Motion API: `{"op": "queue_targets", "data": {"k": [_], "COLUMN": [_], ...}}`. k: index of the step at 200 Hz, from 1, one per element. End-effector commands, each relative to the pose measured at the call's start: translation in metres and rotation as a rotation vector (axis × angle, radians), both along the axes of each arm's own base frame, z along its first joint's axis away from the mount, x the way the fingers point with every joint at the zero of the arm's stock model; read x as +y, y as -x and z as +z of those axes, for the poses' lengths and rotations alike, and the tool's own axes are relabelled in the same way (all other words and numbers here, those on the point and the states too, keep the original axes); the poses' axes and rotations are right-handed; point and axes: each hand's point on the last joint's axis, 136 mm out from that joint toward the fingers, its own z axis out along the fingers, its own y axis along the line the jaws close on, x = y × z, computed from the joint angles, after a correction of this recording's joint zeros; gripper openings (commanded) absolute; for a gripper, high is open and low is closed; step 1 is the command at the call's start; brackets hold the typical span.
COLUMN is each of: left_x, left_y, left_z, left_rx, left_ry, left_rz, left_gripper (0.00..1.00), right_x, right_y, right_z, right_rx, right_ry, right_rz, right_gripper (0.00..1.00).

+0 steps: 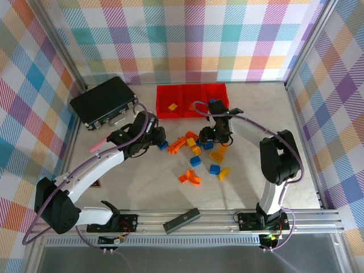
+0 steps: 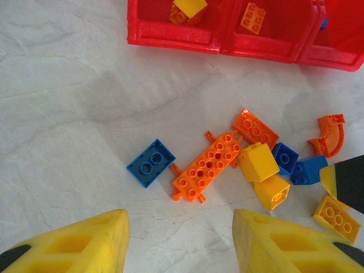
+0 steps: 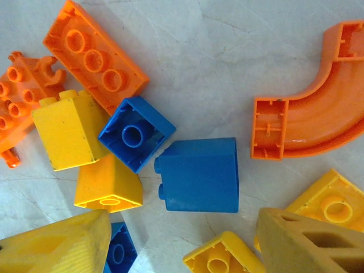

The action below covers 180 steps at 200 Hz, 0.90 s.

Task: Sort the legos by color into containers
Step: Pick up the lego from the center of the table.

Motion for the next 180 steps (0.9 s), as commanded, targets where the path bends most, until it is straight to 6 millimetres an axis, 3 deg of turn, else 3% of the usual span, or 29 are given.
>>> {"op": "queue_targets", "data": {"k": [1,81,180], "left_x": [0.005,0.006,0.007], "left_y": [0.003,0.003,0.003], "left_z": [0.001,-0.001,0.001], "left_rx": [-0.005,-0.002,-0.009], "left_ry": [0.006,0.004,-0.003], "left_rz": [0.013,0.014,0.018], "left_gripper": [0.51,0.51,0.51], "right_x": [0.004,0.004,0.008], "right_y": [0.000,0.002,0.000], "right_z": [-0.010,-0.035,-0.045], "right_rx": [0.018,0.048,0.058], "right_ry": [0.006,0.070,0.108], "right_rz": [-0.009,-0.004,0.013], "right_gripper": [0.68,0.65,0.56]}}
